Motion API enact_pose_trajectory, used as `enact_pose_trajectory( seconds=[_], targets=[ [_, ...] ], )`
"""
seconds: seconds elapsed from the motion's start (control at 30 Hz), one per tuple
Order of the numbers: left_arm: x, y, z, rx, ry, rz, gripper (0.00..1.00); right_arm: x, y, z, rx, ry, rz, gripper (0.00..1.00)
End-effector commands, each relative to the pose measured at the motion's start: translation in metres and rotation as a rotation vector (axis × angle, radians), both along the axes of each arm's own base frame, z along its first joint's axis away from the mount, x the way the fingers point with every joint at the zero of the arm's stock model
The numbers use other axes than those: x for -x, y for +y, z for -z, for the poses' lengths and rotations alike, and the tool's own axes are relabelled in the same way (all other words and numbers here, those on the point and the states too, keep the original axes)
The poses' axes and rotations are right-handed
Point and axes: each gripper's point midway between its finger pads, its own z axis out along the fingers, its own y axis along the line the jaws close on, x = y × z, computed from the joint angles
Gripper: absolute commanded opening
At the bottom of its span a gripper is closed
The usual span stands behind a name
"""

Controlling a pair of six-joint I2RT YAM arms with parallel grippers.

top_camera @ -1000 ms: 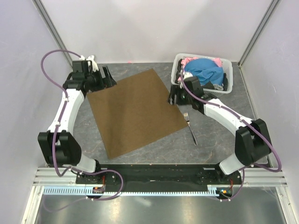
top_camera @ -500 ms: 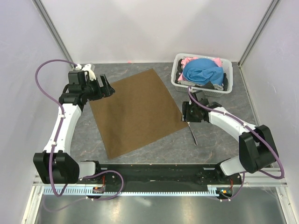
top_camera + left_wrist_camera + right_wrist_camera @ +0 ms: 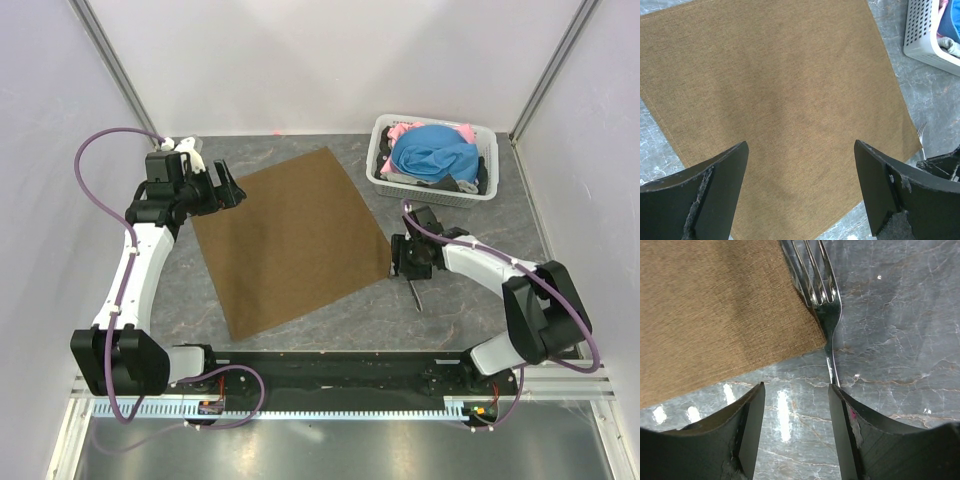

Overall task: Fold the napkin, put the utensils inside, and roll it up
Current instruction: Fold the napkin

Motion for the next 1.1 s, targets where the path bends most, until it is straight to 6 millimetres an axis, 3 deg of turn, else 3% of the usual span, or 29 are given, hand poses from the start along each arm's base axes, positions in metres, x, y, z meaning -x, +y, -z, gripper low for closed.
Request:
enact_pose_trajectory(
  seconds=[0.0, 0.33, 0.57, 1.07],
  targets=[
    [-0.004, 0.003, -0.017, -0.025, -0.079, 0.013, 0.93, -0.007, 0.004, 0.005, -0.013, -0.004, 0.011, 0.61],
    [-0.004, 0.004, -0.016, -0.032, -0.079, 0.011, 0.93, -0.021, -0.013, 0.018, 0.091, -0.014, 0.054, 0.58],
    [-0.004, 0.003, -0.017, -0.028, -0.080, 0.015, 0.93, -0.032, -0.013, 0.019, 0.099, -0.024, 0.060, 0.56],
    [-0.003, 0.000, -0.018, -0.018, -0.083, 0.027, 0.93, -0.041, -0.015, 0.026, 0.127, -0.023, 0.065, 0.36]
  ],
)
